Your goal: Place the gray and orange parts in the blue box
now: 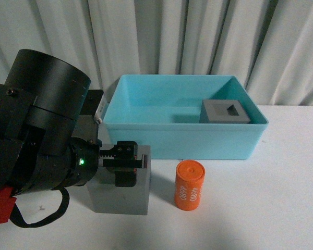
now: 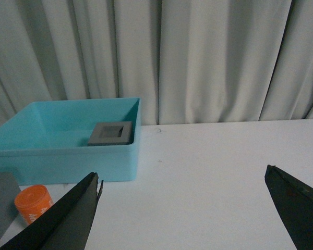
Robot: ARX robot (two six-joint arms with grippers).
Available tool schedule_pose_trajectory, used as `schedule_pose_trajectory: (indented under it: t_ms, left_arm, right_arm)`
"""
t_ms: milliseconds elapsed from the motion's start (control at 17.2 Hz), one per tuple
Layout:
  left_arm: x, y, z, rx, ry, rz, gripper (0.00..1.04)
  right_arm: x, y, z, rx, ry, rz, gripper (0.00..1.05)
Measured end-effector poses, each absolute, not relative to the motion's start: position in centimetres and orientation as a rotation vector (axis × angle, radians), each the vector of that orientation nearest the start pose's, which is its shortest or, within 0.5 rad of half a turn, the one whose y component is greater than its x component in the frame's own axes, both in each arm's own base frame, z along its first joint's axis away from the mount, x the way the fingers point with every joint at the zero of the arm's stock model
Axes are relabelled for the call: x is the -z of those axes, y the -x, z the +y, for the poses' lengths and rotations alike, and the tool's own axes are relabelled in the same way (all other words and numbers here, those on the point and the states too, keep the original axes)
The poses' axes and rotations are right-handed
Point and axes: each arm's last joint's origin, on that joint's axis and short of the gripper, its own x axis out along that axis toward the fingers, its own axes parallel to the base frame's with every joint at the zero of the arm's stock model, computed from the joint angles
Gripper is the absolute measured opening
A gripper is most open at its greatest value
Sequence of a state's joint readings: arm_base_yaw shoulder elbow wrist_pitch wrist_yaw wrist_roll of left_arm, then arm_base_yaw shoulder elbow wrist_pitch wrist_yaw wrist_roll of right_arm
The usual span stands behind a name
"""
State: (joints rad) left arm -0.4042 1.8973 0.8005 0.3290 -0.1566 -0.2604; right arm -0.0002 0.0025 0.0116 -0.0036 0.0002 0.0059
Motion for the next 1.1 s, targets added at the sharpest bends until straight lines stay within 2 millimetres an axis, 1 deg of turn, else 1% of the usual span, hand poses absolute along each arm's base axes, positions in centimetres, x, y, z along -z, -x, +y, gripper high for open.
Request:
schedule_pose_trajectory:
  t_ms: [174,290,348,464,522,638,696,754,812,870,928,986,1044,1102]
  left_arm:
    - [-9.6,-31.2,-12.8,0.132,0.039,0.761,0.45]
    - [-10.1,-30.7,-12.4,0.115,0.051,0.769,0.25]
    - [-10.7,-30.4,-11.8,0.090,0.061,0.772,0.21]
    - [-11.8,-30.2,-10.7,0.041,0.088,0.771,0.21]
    - [-13.1,-30.1,-10.0,0.017,0.110,0.750,0.21]
    - [-16.8,-29.6,-9.1,-0.002,0.152,0.642,0.21]
    - [-19.8,-29.5,-8.7,0.001,0.178,0.558,0.21]
    - [-22.2,-29.6,-8.8,0.012,0.200,0.486,0.21]
    - [-24.4,-30.3,-8.9,0.024,0.221,0.414,0.20]
    - [-25.6,-31.1,-9.2,0.029,0.230,0.367,0.20]
    - [-25.5,-32.2,-9.5,0.021,0.222,0.373,0.20]
    - [-24.8,-33.1,-9.8,0.013,0.203,0.385,0.20]
    - [-23.5,-34.5,-10.3,0.004,0.174,0.416,0.20]
    - [-22.8,-35.6,-10.7,0.003,0.160,0.427,0.20]
  right_arm:
    - [-16.7,-9.7,0.0,0.000,-0.006,-0.006,0.98]
    - [-16.7,-9.7,0.0,0.000,-0.006,-0.006,0.98]
    - [-16.7,-9.7,0.0,0.000,-0.006,-0.006,0.98]
    - [-16.7,-9.7,0.0,0.000,-0.006,-0.006,0.98]
    - [-16.7,-9.7,0.0,0.000,-0.006,-0.006,0.98]
    - [-16.7,-9.7,0.0,0.000,-0.006,-0.006,0.98]
    - [-16.7,-9.7,0.0,0.000,-0.006,-0.006,0.98]
    - [-16.7,-9.7,0.0,0.000,-0.006,-0.006,0.98]
    - [-16.7,-9.7,0.0,0.000,-0.006,-0.006,0.98]
    - [-16.7,-9.7,0.0,0.000,-0.006,-0.006,0.98]
    - [-16.7,-9.7,0.0,0.000,-0.006,-0.006,0.98]
    - [-16.7,-9.7,0.0,0.000,-0.006,-0.006,0.98]
    - [-16.7,-9.7,0.0,0.000,-0.006,-0.006,0.98]
    - [-16.7,-9.7,0.0,0.000,-0.006,-0.005,0.98]
